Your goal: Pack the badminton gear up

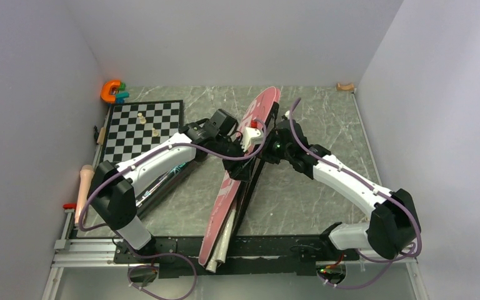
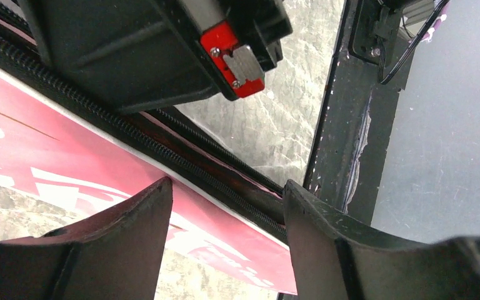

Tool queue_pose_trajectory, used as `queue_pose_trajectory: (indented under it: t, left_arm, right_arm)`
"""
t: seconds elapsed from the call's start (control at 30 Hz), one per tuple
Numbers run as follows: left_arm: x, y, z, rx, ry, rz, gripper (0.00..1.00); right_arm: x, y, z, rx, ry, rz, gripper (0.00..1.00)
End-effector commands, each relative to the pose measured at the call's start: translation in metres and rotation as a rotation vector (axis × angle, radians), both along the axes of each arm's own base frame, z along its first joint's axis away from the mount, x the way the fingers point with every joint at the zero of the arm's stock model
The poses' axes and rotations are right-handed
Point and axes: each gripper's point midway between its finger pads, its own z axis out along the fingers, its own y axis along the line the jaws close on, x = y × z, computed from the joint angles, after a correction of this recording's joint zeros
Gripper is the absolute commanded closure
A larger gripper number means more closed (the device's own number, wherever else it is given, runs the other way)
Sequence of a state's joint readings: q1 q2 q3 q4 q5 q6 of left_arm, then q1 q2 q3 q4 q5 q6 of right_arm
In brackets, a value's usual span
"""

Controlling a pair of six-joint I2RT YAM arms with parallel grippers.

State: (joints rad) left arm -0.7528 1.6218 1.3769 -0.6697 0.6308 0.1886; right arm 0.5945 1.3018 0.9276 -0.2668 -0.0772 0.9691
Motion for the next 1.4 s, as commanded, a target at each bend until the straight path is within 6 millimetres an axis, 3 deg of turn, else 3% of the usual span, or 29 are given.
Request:
queue_pose_trajectory:
  t: [0.0,0.13,0.27,0.43,0.57,0.73,0.87,1.0,1.03,1.2,1.37]
  left_arm:
    - [-0.004,-0.005,0.013,-0.033,-0.032,0.005,0.31]
    - [-0.005,-0.01,0.022,-0.047,-0.041,0.034,0.23]
    - [-0.016,-0.017,0.031,-0.083,0.004,-0.002,0.22]
    - [-0.017,-0.015,0.008,0.006,-0.051,0.017,0.23]
    - [-0.011,-0.007,-0.011,0.088,-0.123,0.062,0.28]
    - [0.003,0.005,-0.024,0.183,-0.213,0.125,0.42]
    - [0.016,0.013,-0.016,0.205,-0.281,0.173,0.69]
    - [0.017,0.015,-0.002,0.176,-0.312,0.184,0.93]
    - [0.018,0.015,0.002,0.168,-0.319,0.192,1.0]
    - [0.022,0.02,0.016,0.132,-0.314,0.218,1.0]
    - [0.026,0.022,0.022,0.116,-0.289,0.226,1.0]
  right_arm:
    - [0.011,0.008,0.062,0.132,-0.115,-0.036,1.0]
    - [0.006,0.01,0.067,0.131,-0.123,-0.062,1.0]
    - [0.002,0.019,0.068,0.124,-0.123,-0.07,1.0]
    - [-0.003,0.024,0.071,0.127,-0.125,-0.083,1.0]
    - [-0.004,0.016,0.076,0.121,-0.135,-0.126,1.0]
    - [-0.007,0.005,0.084,0.133,-0.153,-0.176,1.0]
    - [-0.012,-0.002,0.083,0.122,-0.147,-0.187,1.0]
    - [-0.02,-0.013,0.074,0.111,-0.121,-0.209,1.0]
    - [-0.022,-0.016,0.072,0.109,-0.121,-0.212,0.95]
    - [-0.034,-0.033,0.074,0.138,-0.14,-0.211,0.66]
    - [-0.039,-0.065,0.097,0.152,-0.203,-0.237,0.49]
